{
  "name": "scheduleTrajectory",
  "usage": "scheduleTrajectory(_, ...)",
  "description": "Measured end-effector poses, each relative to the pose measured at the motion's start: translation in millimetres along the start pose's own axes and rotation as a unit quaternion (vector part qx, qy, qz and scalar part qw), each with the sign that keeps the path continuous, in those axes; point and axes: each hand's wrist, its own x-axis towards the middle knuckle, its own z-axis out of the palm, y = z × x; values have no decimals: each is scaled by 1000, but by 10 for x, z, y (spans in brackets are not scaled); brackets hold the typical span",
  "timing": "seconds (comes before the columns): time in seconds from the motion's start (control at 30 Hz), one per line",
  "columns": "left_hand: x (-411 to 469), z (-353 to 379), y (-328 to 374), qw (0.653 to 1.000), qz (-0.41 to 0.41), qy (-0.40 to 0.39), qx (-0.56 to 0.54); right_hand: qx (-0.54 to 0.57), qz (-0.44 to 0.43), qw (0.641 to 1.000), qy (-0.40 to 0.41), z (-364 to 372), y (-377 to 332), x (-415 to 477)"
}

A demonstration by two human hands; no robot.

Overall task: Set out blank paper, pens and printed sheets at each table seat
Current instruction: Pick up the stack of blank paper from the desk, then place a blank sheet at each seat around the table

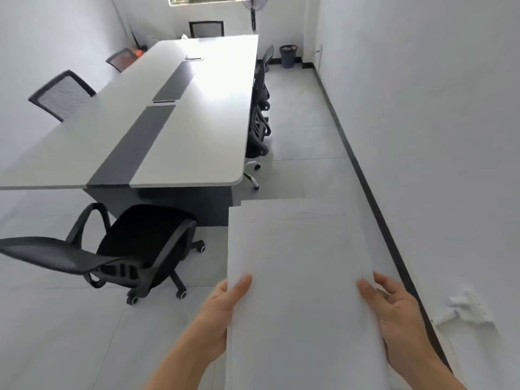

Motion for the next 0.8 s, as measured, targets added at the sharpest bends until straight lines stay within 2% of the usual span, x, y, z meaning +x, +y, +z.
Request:
scheduleTrajectory(0.2,364,-688,793,999,27,33,-8,0,62,998,-18,960,60,680)
scheduleTrajectory(0.3,573,-941,1067,999,40,31,-10,4,106,992,-65,1357,54,972)
scheduleTrajectory(0.43,907,-1182,1323,996,52,65,-30,-53,134,984,-100,1772,99,1443)
scheduleTrajectory(0.57,1333,-1444,1659,985,72,152,-41,-107,130,982,-92,2129,128,2187)
scheduleTrajectory(0.8,1989,-1860,2506,947,143,286,-37,-184,113,966,-143,3041,-3,3698)
